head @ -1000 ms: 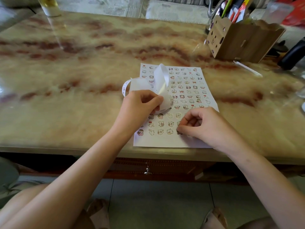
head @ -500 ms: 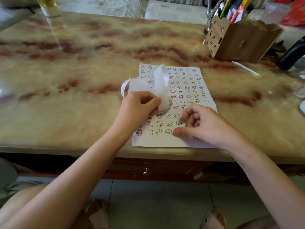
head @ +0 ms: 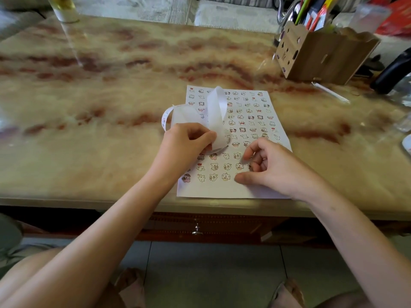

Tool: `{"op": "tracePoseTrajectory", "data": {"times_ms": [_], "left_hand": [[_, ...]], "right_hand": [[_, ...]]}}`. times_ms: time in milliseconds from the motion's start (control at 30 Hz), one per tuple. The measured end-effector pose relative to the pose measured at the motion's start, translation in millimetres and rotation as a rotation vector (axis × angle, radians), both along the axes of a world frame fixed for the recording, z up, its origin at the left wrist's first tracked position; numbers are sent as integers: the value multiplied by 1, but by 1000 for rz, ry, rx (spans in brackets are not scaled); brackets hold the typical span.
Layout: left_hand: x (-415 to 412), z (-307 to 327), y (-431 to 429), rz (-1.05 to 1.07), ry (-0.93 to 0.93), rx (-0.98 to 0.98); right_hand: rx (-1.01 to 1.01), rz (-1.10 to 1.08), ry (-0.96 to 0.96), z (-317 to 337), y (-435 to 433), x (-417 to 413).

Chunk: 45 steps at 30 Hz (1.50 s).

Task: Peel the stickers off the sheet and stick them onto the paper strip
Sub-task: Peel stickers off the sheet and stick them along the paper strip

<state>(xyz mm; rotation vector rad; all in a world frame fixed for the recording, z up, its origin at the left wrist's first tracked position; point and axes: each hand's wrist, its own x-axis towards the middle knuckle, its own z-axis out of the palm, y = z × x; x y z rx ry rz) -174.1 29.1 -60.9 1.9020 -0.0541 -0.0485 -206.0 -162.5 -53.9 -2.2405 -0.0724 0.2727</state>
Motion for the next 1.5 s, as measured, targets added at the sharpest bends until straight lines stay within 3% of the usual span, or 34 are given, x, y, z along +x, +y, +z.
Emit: {"op": "tracePoseTrajectory", "data": {"times_ms": [200, 400, 700, 1267, 1367, 1500], "left_hand": [[-1, 0, 0, -6, -1, 5], [-1, 1, -1, -2, -4, 17], [-2, 3, -1, 1, 3, 31], [-3, 2, -3, 36, -54, -19], [-4, 5, -2, 80, -136, -94], [-2, 9, -3, 128, -286, -144]], "right_hand": [[96, -47, 38, 3, -2, 2], [-252, -133, -113, 2, 22, -4], [65, -103, 20, 2, 8, 1], [75, 53, 129, 9, -7, 4], [126, -33, 66, 8, -5, 5], [268, -149, -209, 7, 3, 5]]}}
